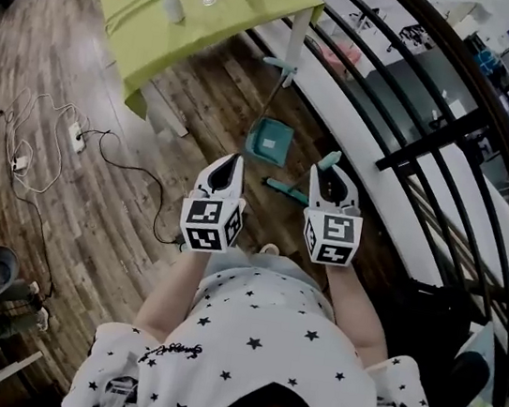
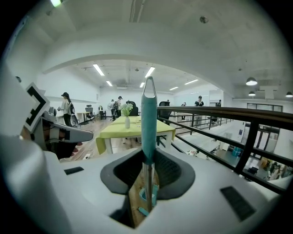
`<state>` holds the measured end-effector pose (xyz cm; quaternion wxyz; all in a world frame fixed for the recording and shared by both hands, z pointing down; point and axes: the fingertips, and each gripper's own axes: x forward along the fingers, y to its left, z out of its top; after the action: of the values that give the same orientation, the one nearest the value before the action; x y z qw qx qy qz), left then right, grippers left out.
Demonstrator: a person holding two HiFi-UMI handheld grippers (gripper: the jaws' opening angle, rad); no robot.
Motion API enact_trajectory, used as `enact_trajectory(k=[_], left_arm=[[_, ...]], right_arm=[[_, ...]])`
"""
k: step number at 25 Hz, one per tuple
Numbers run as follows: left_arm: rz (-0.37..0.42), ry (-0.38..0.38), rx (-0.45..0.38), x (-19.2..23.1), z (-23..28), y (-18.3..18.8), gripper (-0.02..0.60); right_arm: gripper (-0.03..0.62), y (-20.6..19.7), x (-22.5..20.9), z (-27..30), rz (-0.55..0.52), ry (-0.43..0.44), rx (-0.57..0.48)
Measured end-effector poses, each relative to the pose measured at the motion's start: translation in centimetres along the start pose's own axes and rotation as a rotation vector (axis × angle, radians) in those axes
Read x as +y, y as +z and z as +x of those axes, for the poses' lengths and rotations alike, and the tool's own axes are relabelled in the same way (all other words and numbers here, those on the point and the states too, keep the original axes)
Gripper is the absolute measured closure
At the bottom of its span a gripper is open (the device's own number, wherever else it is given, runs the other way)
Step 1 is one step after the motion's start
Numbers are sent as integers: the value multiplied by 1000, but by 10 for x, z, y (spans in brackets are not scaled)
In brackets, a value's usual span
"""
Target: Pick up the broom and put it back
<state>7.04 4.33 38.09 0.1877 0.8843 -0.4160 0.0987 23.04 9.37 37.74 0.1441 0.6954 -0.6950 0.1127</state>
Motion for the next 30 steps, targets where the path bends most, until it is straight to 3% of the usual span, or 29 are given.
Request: enact_trajectory(k=[19,30], left_arm=[[-69,164,-14,217,-8,37,571],[-131,239,22,321,-17,32,571]], right_arm=[[517,46,182,159,-79,228,21],[517,37,268,242,-128,313,81]])
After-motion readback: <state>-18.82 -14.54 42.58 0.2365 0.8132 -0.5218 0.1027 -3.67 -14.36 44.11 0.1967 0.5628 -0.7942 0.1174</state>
